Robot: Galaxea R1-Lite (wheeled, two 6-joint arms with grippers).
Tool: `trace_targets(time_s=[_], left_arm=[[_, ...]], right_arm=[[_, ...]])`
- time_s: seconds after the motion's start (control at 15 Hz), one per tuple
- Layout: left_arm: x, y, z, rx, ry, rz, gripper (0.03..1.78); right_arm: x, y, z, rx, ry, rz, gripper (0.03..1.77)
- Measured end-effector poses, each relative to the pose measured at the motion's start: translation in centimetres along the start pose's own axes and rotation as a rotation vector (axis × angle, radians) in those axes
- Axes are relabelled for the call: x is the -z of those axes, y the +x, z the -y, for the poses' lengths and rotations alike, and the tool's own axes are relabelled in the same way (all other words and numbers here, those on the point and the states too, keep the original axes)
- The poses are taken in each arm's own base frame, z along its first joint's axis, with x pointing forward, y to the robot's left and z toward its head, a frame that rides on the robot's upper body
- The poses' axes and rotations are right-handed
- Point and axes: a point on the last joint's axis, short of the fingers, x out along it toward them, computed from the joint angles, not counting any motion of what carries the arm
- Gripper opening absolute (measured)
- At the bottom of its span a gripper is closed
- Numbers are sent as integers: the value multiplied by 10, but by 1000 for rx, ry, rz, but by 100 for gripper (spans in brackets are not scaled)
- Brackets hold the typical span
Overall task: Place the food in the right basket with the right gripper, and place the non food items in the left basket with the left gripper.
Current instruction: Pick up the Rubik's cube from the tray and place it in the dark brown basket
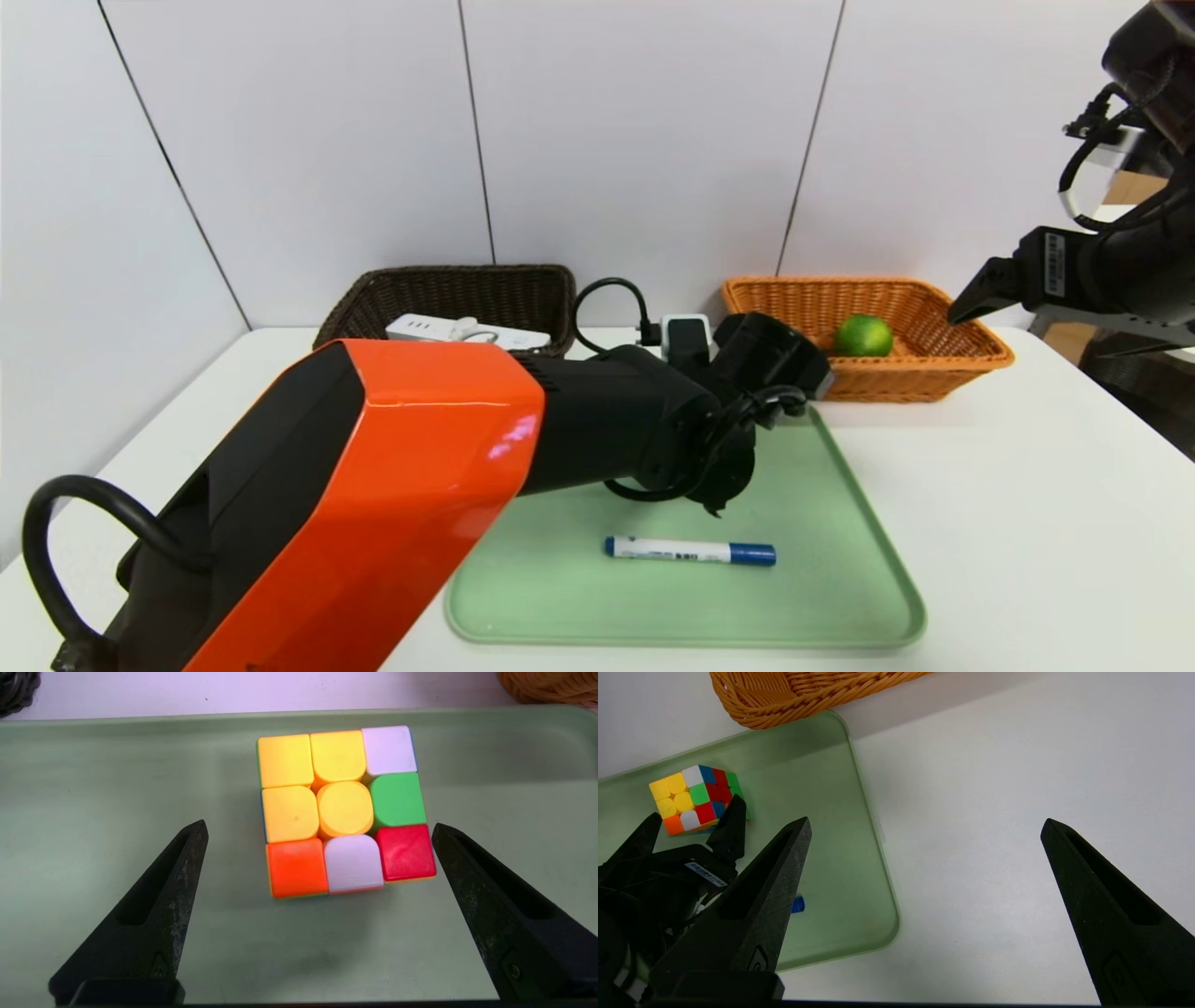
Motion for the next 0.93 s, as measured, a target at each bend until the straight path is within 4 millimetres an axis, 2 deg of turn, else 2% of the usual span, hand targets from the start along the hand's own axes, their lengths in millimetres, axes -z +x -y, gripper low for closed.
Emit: trace_targets(time_s=[0.53, 0.6, 0.87, 0.93], left_arm=[[2, 10, -2, -9, 6, 2, 169], [2, 11, -2, -8, 8, 5, 161], [2, 12, -2, -7, 9, 7, 101], [2, 12, -2, -6, 7, 7, 98]], right_arm=[[-1, 5, -2, 7, -2, -8, 170], [-1, 5, -2, 8, -3, -9, 170], [-1, 6, -3, 11, -5, -10, 170], [-1, 7, -3, 10, -5, -10, 170]])
